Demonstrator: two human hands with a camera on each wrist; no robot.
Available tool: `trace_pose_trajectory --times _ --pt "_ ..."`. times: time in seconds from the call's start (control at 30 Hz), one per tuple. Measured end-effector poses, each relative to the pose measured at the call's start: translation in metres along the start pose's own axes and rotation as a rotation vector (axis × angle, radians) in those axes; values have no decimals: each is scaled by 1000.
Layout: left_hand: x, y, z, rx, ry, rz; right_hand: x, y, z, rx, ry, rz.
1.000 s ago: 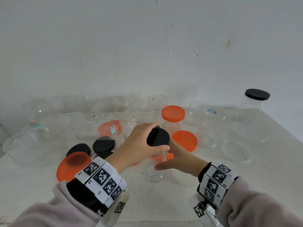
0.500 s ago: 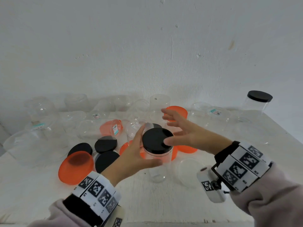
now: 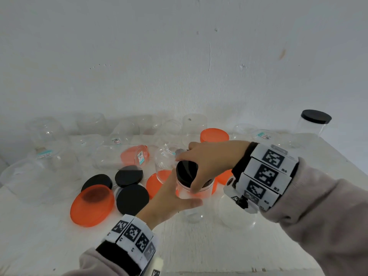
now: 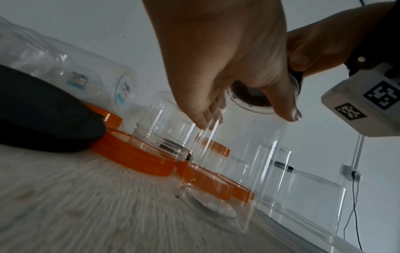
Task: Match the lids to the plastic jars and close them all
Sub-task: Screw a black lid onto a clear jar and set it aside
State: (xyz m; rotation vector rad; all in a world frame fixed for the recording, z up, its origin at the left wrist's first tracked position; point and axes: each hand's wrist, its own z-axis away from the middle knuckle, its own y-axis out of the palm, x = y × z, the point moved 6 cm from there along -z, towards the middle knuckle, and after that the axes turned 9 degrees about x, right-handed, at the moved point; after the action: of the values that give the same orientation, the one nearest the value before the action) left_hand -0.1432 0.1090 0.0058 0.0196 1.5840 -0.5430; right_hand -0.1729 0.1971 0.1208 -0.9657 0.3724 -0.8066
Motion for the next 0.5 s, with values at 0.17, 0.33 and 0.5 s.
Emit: trace_pose_trajectory --times 0.17,0.33,0.5 --pt "2 0 1 10 3 5 -1 -3 -4 -7 -9 -14" --pt "1 1 0 21 9 7 -2 -4 -3 -31 -37 -35" --pt "3 1 1 13 10 18 -1 -4 -2 -41 -26 -63"
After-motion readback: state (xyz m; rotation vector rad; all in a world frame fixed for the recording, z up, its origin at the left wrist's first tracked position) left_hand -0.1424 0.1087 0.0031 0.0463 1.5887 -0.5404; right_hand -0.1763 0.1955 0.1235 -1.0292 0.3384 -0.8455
